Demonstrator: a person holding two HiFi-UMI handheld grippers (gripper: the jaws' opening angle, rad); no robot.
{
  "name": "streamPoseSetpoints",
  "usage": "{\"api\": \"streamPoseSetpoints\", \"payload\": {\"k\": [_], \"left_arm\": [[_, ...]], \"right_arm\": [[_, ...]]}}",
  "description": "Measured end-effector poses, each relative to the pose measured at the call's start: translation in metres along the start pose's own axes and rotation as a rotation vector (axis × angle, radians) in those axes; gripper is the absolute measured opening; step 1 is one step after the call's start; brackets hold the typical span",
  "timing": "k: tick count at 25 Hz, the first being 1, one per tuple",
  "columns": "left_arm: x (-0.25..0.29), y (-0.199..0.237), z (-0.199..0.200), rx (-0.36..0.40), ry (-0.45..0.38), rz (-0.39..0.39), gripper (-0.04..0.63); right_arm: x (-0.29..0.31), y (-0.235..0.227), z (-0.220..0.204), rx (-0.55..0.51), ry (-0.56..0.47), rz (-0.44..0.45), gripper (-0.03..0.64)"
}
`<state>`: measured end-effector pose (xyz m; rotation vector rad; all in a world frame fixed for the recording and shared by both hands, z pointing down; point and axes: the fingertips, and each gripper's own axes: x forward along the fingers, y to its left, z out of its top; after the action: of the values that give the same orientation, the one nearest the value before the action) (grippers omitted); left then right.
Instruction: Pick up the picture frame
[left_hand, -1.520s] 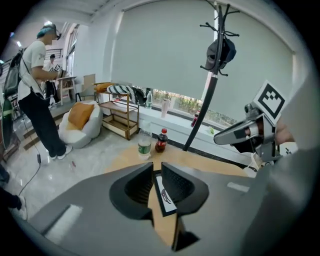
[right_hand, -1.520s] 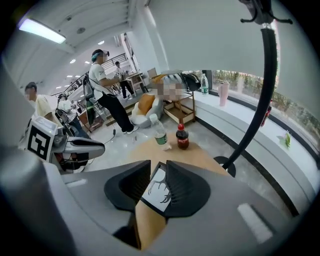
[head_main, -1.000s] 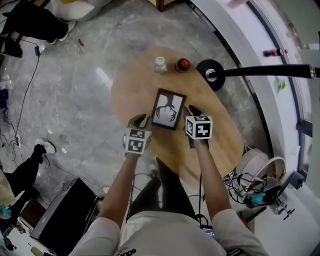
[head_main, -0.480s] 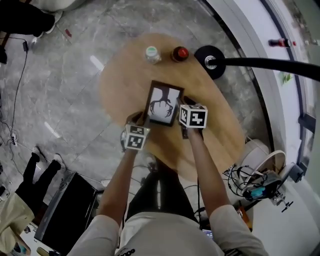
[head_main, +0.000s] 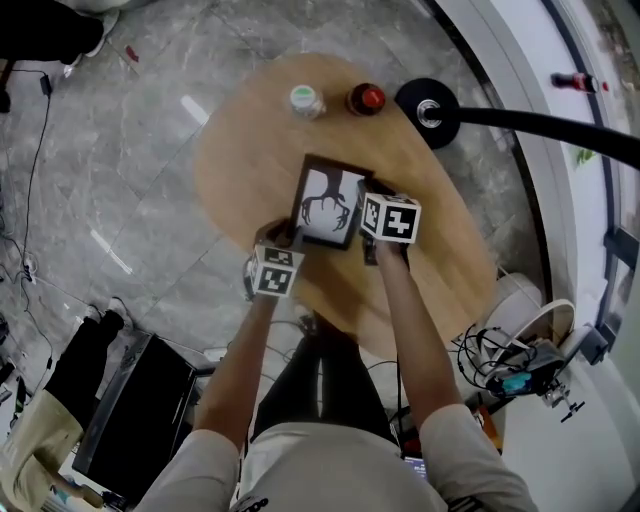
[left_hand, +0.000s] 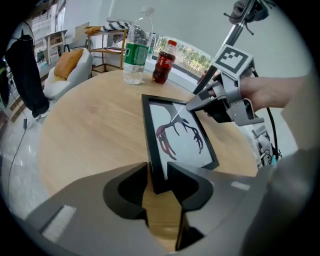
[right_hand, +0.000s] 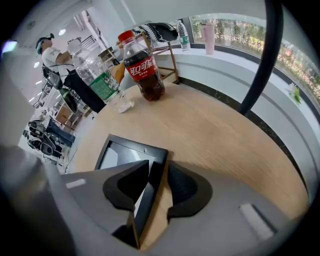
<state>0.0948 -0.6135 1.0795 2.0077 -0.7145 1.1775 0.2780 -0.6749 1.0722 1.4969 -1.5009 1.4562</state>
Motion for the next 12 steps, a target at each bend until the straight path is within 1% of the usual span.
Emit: {"api": "streamPoseSetpoints", "payload": {"k": [5, 10, 12], "left_arm": [[0.002, 0.003, 0.004, -0.031, 0.005, -0.012, 0.135], [-0.005, -0.002, 0.003, -0.046, 0.005, -0.017, 0.112], [-0.007, -0.002, 0.0, -0.046, 0.014, -0.014, 0.106]], "right_arm": [[0.007, 0.0, 0.005, 0.023, 0.012, 0.011, 0.11], [0.001, 0.002, 0.002, 0.033, -0.02, 0.005, 0.099], [-0.001, 0.003, 0.0, 0.018, -0.035, -0.004, 0.092]]}}
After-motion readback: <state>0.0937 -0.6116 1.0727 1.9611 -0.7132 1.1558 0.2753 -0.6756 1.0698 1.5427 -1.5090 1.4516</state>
